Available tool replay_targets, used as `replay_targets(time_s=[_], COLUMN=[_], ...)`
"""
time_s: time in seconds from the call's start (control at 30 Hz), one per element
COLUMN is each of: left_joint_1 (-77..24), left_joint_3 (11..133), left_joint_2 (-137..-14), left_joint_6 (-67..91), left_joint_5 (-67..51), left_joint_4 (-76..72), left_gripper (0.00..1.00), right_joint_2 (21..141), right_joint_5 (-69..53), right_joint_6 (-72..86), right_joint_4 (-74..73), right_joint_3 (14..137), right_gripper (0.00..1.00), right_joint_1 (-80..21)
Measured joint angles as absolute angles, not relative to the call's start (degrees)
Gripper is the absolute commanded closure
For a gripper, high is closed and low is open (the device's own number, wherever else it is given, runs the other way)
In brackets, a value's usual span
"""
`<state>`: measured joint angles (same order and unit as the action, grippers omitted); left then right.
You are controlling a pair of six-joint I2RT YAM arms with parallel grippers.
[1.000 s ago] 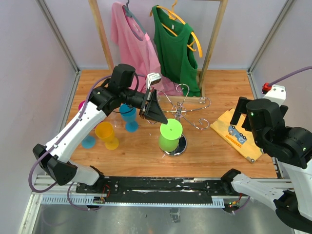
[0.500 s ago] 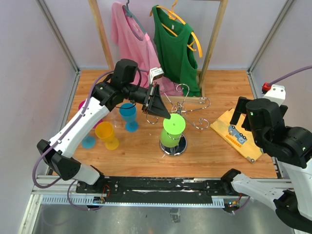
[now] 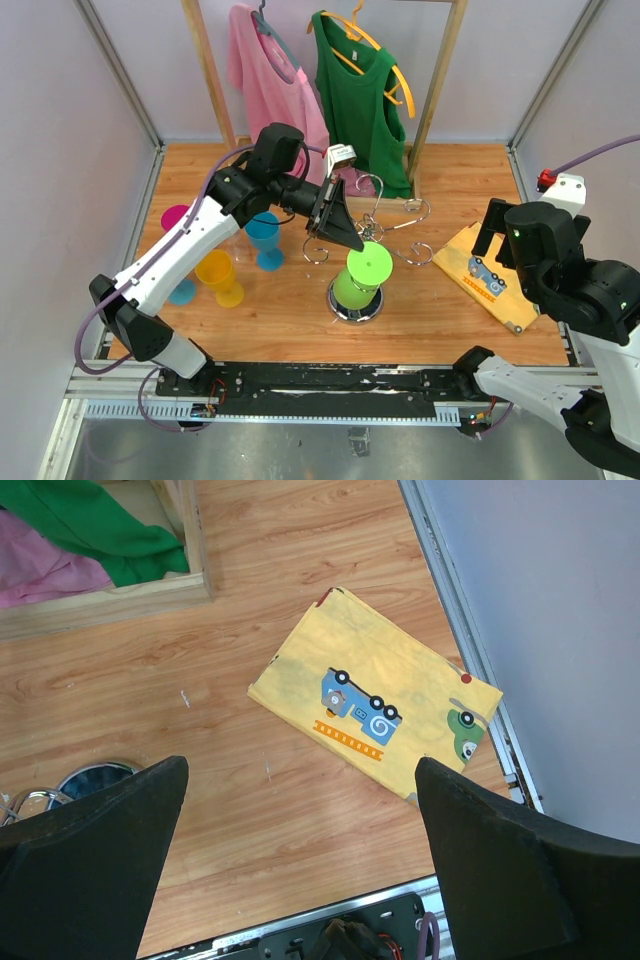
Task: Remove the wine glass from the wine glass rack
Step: Pick up the wine glass from the wine rack.
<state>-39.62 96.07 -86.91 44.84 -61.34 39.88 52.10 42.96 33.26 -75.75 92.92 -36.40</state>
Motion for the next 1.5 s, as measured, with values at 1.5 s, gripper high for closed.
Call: replay_targets(time_s=[1.5], left_joint_1=[-41.08], left_joint_3=[93.1], left_joint_2=[-85.93], left_joint_6=[44.84], left_joint_5=[-61.69], left_joint_4=[38.65], left_gripper=[1.0], right_joint_2=[50.81], right_joint_5=[42.89], right_joint_6=[34.24], right_joint_4=[-75.79], right_joint_3=[92.92], right_gripper=[0.01], right_joint_1=[-36.4])
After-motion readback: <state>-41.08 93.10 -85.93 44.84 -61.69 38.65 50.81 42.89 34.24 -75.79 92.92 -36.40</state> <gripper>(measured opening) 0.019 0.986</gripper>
